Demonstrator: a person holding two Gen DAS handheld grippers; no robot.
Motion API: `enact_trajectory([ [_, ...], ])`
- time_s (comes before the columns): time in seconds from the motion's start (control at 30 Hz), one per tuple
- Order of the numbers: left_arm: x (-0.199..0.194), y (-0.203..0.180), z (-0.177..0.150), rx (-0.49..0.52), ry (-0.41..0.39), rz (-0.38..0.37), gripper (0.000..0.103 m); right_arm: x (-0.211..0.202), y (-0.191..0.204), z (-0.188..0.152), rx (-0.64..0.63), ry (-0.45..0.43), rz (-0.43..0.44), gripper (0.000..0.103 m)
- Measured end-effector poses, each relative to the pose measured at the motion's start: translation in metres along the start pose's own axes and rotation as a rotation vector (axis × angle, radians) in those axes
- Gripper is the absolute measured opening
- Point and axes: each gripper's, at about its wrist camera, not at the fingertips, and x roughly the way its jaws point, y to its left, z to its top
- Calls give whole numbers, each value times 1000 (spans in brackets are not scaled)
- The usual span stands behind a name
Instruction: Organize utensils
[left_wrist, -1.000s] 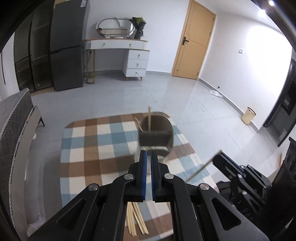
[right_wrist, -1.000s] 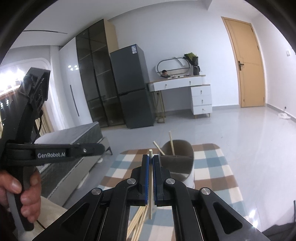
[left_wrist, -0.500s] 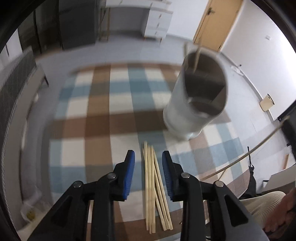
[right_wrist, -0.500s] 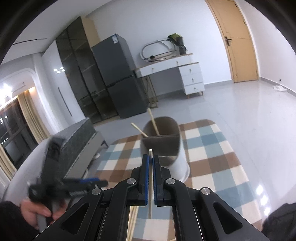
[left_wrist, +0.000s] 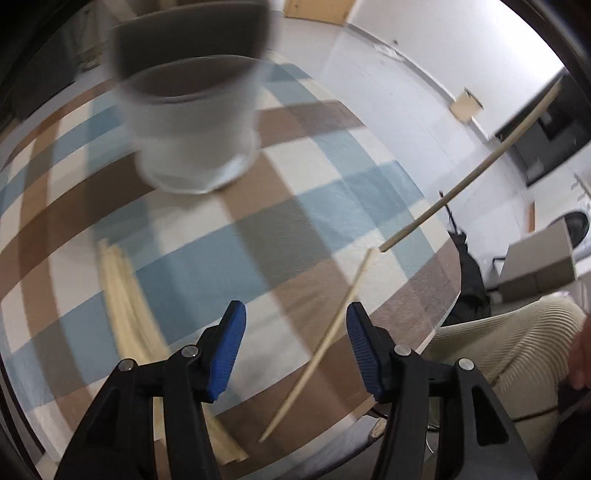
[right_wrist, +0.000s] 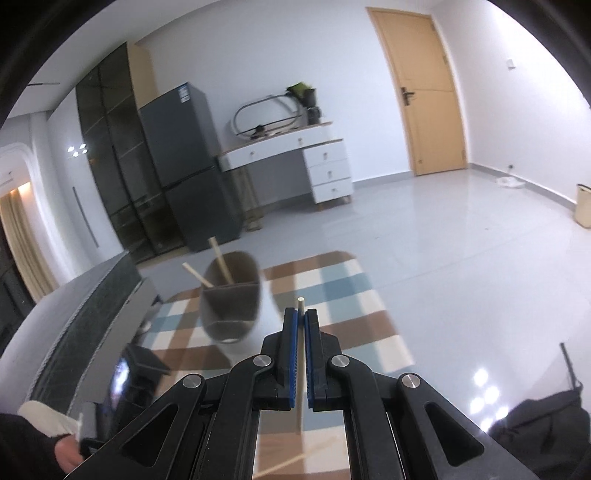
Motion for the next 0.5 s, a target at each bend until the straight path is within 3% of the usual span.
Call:
enact_trajectory([
  [0.27, 39, -61, 23, 225, 25, 75, 51, -25, -38, 1, 64, -21, -61, 3],
  [0.43, 60, -67, 30, 261, 68, 106, 50, -30, -49, 0, 83, -17, -69, 3],
  [0.47, 63, -68, 31, 267, 72, 119, 49, -33, -53, 0, 94, -22, -68, 3],
  [0.5, 64, -67, 30, 271, 78, 118, 40, -35, -56, 0, 103, -28, -70, 3],
])
